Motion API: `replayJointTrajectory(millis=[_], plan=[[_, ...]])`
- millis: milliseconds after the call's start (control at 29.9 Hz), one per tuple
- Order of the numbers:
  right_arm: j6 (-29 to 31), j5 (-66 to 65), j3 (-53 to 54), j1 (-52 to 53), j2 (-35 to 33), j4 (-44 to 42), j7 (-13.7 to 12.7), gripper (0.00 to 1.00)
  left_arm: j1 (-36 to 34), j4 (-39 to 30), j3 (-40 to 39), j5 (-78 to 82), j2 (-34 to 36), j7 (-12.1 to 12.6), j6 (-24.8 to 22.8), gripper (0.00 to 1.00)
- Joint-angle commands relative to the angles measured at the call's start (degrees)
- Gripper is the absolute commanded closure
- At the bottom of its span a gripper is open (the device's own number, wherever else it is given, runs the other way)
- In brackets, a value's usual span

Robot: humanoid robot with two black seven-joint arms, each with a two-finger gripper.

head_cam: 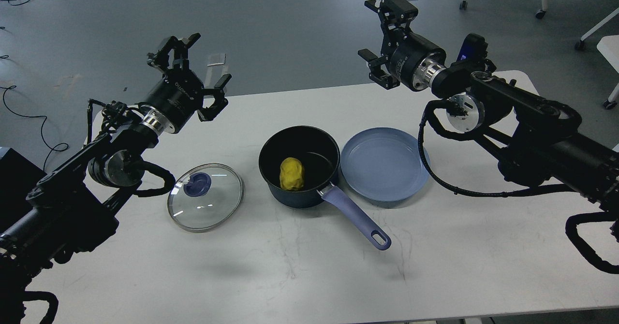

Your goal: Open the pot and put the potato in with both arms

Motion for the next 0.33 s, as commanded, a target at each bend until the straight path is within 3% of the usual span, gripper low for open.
replayJointTrajectory(millis=[0,301], plan=[[0.3,0.2,0.1,-0.3,0.0,0.2,-1.6,0.0,0.3,0.0,0.0,0.0,-0.1,0.1,0.0,0.01],[0.2,0.2,0.3,-1.7,-0.2,0.4,-1.5,0.0,0.3,0.6,0.0,0.0,0.1,0.2,0.1,0.01]])
